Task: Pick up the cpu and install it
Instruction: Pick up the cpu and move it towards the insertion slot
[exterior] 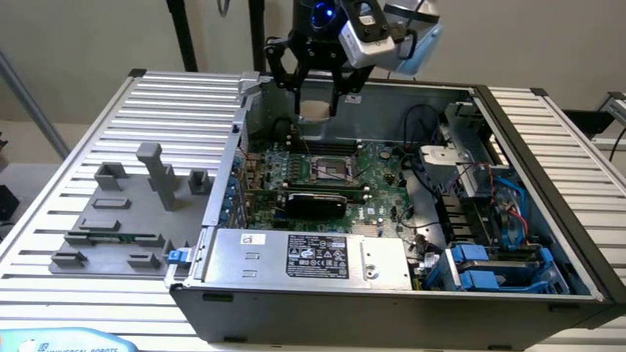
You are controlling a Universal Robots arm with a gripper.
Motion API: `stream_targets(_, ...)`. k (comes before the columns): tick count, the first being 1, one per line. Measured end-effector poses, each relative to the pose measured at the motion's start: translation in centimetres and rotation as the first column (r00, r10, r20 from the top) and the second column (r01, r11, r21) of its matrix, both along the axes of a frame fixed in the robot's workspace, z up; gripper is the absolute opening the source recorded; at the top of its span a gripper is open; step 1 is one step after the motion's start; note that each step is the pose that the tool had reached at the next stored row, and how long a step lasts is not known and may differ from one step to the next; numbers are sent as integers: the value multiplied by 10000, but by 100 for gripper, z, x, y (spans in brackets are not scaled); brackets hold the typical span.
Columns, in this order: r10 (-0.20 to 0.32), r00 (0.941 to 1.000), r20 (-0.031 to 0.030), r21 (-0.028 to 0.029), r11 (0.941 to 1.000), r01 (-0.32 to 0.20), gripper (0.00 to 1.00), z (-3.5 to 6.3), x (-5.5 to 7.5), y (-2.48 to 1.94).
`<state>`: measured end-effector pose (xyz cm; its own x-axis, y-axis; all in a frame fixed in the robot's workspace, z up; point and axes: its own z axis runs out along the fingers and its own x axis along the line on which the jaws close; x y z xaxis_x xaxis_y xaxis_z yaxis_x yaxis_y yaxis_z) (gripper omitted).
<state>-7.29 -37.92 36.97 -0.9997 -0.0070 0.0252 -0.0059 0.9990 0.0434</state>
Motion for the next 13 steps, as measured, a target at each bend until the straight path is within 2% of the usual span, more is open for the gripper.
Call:
stream_targets(10,0,10000,-1,-1,10000,0,55,-181,326,296)
stream_targets(13,-2,10000,0,-2,10000,2,55,-236,393,398)
